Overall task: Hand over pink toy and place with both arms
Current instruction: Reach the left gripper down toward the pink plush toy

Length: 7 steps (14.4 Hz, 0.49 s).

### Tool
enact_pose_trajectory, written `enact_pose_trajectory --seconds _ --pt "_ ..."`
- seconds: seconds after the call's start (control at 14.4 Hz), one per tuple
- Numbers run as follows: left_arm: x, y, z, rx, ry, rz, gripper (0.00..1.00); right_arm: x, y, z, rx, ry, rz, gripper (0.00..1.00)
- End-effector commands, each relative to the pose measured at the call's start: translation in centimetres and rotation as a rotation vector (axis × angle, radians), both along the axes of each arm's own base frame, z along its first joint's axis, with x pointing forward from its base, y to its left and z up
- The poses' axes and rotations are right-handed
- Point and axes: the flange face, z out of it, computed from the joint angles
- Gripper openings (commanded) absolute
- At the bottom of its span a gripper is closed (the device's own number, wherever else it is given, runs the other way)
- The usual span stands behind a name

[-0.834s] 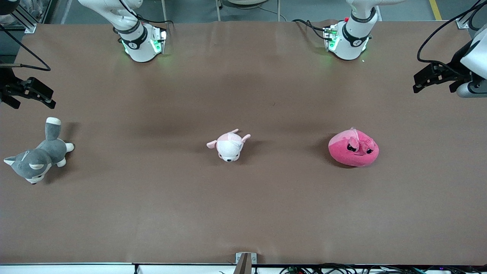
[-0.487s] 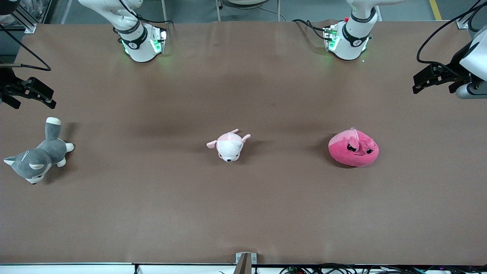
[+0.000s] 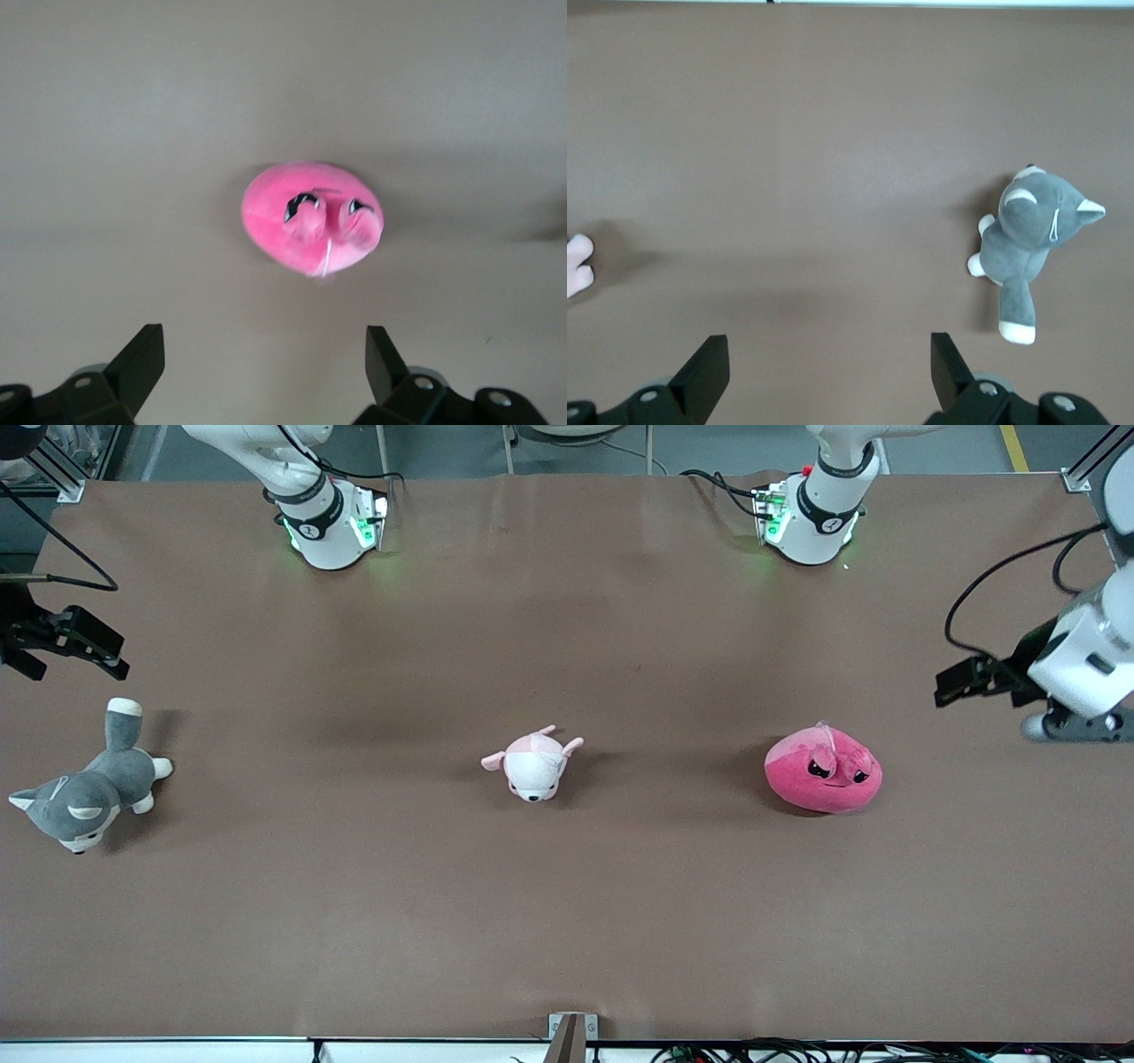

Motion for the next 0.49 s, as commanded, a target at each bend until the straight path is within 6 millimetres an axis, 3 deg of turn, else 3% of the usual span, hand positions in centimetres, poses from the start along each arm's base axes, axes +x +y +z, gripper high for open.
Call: enact_pose_trajectory --seconds 0.0,0.28,0.42 --pt "1.5 -0.6 -2.7 -0.026 -0.006 0.003 1.00 -0.1 0.1 0.5 -0.011 -0.014 0.007 1.00" --pt "1.3 -1.8 -9.8 -0.031 -0.050 0.002 1.00 -0.5 0.2 0.3 -0.009 0.011 0.011 1.00" --pt "0.8 -2.4 -12.1 -0.032 -0.037 -0.006 1.00 -1.0 0.4 0.0 -0.007 0.033 0.013 1.00"
